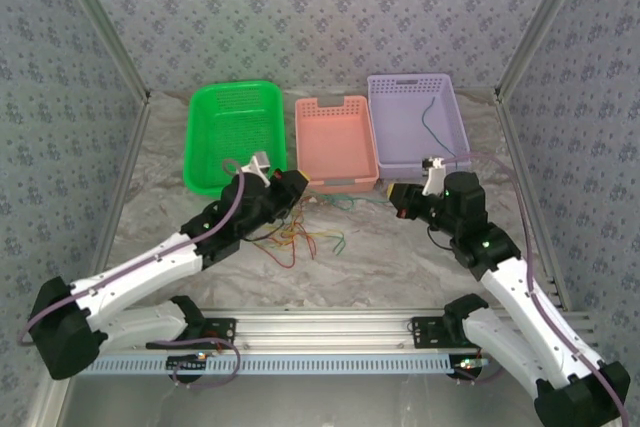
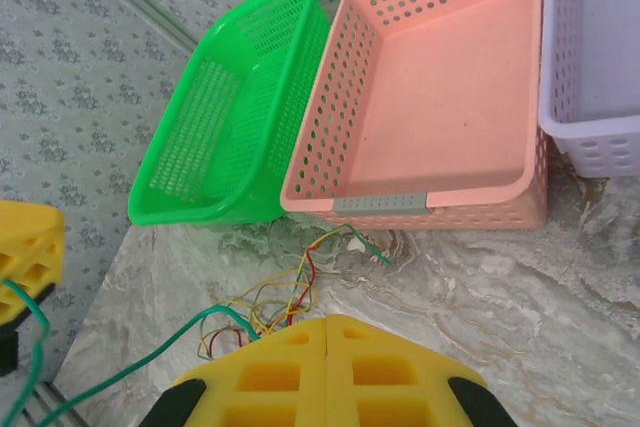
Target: Untangle the cables
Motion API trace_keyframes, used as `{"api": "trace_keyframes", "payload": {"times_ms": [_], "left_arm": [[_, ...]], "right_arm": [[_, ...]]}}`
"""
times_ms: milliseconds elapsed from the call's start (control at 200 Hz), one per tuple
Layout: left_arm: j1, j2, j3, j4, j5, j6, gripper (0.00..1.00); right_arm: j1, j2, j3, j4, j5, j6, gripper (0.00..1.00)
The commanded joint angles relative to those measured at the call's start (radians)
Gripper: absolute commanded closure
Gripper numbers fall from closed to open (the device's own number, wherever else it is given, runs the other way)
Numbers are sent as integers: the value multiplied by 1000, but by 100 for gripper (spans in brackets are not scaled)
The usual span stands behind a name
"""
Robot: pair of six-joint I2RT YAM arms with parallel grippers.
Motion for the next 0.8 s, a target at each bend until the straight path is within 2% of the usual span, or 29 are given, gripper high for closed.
{"api": "trace_keyframes", "payload": {"times_ms": [0,235,395,645,794], "left_arm": [[30,-76,-15,-58,-26,52,100],[120,-246,-13,-179,-50,163,100],[191,-315,-9,-152,-39,321,100],[252,-366,-18,11,37,648,100],[259,-406,-31,11,67,772,100]], "right_arm": [[2,-14,8,-70,60,-22,100],[-4,-12,41,-185,164,-17,100],[-13,-25,47,-206,174,61,100],[-71,-42,-6,-218,144,409,100],[-183,-84,-112,-65,53,667,100]]}}
